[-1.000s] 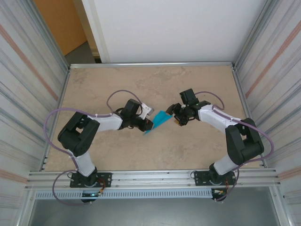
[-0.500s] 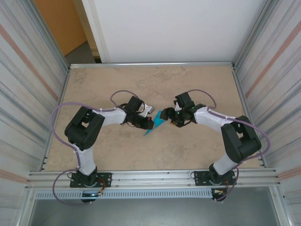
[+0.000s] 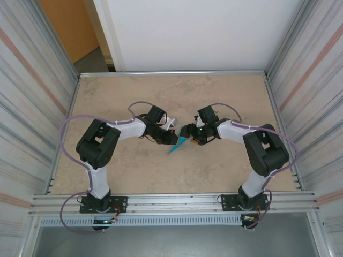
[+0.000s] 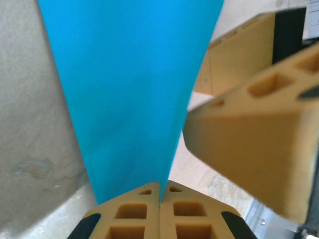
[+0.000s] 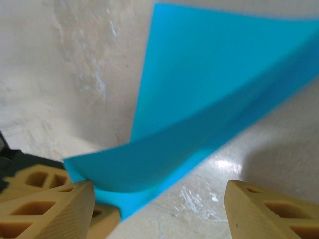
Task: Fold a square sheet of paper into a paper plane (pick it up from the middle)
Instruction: Fold the wing for the fifth time at the center of the table.
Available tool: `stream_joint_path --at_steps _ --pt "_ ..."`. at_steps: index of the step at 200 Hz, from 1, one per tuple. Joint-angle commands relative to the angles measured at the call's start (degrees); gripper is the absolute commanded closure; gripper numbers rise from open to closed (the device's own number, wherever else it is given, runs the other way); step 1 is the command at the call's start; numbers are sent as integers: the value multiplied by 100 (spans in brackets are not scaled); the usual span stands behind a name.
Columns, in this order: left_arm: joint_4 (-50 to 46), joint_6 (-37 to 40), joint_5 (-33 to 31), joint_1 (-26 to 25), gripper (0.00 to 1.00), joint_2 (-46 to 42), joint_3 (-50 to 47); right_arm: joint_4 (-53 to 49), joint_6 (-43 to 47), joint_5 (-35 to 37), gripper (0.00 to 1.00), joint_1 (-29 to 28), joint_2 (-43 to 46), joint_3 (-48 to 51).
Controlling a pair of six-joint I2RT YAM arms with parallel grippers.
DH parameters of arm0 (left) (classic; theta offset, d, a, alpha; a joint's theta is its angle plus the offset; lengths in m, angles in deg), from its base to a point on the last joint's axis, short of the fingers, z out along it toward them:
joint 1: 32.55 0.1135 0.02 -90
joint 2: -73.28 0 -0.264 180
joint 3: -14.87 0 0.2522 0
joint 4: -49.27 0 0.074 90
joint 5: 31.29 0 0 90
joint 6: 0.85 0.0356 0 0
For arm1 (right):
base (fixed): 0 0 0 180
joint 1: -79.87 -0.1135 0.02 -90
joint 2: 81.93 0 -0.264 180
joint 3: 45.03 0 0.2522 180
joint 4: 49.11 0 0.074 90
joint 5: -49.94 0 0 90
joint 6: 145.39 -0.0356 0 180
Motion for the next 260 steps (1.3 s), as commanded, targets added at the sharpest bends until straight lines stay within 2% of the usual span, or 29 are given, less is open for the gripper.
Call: stream_joint_path --at_steps 1,108,149,194,232,260 --pt "71 -459 496 46 98 129 101 388 268 -275 32 145 -19 77" --pt "576 -1063 915 133 98 461 -53 375 580 -301 33 287 -14 383" --pt "769 -1181 1028 169 97 513 -124 -109 569 110 39 183 -332 47" --pt "819 -1181 1056 201 96 554 -194 -359 397 484 40 69 -616 -186" --pt "828 -1158 1036 196 91 601 -231 -679 340 730 41 -49 -812 -388" --pt "846 -1116 1048 195 84 548 -243 -1014 293 1014 42 -158 -1005 -570"
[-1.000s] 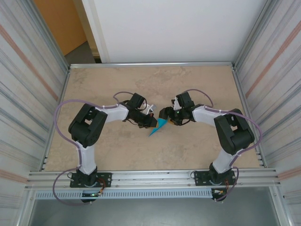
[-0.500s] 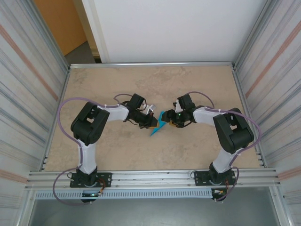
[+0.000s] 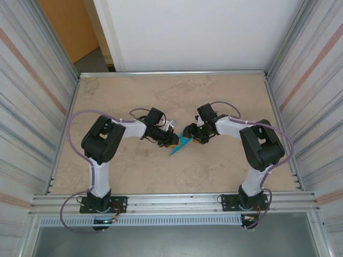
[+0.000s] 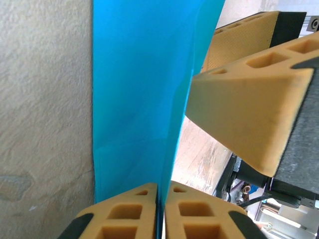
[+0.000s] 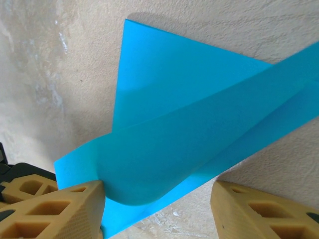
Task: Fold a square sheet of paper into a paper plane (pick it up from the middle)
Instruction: Fold the wing for the fifth time at the center of the table.
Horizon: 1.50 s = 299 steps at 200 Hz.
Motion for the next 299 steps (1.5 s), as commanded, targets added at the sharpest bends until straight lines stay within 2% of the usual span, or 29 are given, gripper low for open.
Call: stream_joint_path --at_steps 1,91,147,187,209,299 --pt "52 30 151 39 84 62 -79 -209 -90 619 42 -183 -526 -71" --pt "-98 239 -161 92 63 -592 -358 -581 -298 902 43 -270 -850 -319" --pt "-56 145 -749 100 59 -993 -818 -648 -377 931 44 -277 -884 -322" --pt "-139 198 -1001 -120 55 -1004 -883 -662 -454 876 44 -279 -936 -326" --pt "-343 273 -1212 -211 55 -966 -797 -666 -474 858 44 -275 -950 -329" --pt "-646 361 -1463 -290 68 -690 -632 -761 -518 874 46 -312 -1031 -290"
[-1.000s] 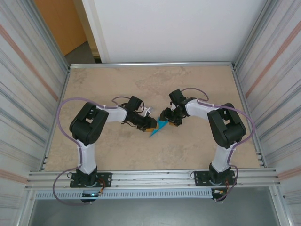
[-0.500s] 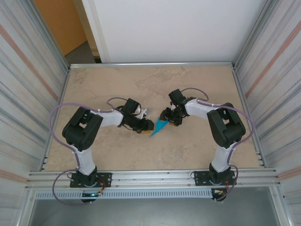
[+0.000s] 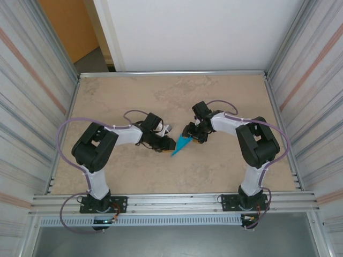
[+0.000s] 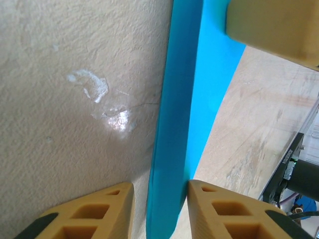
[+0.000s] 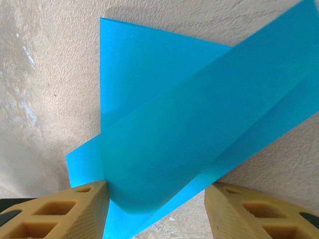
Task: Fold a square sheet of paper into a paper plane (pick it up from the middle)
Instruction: Fold the wing for the fifth time at the center of the table.
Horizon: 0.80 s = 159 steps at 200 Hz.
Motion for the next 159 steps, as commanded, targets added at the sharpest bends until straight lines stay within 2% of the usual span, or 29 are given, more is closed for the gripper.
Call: stream_joint_path --at_steps 1,71,159 --pt "-349 136 -151 -85 68 144 125 22 -88 394 46 -137 -689 299" --pt "-624 156 -311 -147 74 334 310 -25 -154 502 50 -223 -826 355" --pt "-1022 264 -477 -245 74 566 537 -65 -187 552 54 -238 -929 379"
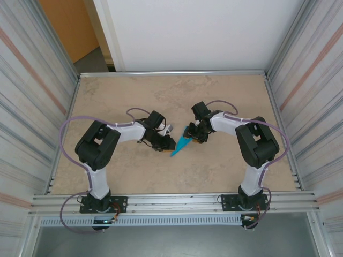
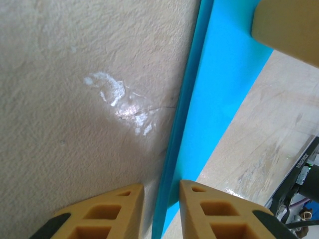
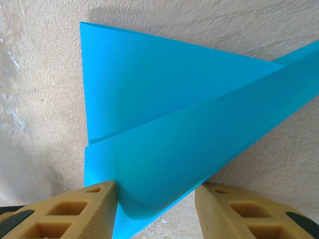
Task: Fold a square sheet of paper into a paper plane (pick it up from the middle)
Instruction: Fold the wing for the fifth time at the center of the table.
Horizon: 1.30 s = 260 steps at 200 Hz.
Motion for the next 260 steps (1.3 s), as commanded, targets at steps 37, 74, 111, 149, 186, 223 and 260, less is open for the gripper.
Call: stream_joint_path --at_steps 37,74,111,149,186,223,260 --pt "-419 239 -330 -211 75 394 107 34 -64 311 54 -215 -936 348" --pt "-678 293 -511 -259 75 494 241 26 -90 209 52 -217 -780 299" --pt "-920 337 -617 -300 76 607 401 16 -116 129 44 -114 11 330" --pt "-1036 355 -666 -321 76 690 494 55 -61 85 39 -36 931 509" --pt "-1150 393 -731 -351 76 742 576 492 43 -280 50 -190 1498 711" --pt "-1175 388 -757 -361 76 770 582 734 -5 -326 65 -405 1498 545" --pt "-1135 370 -723 -360 76 757 589 879 -165 -326 81 -362 1035 355"
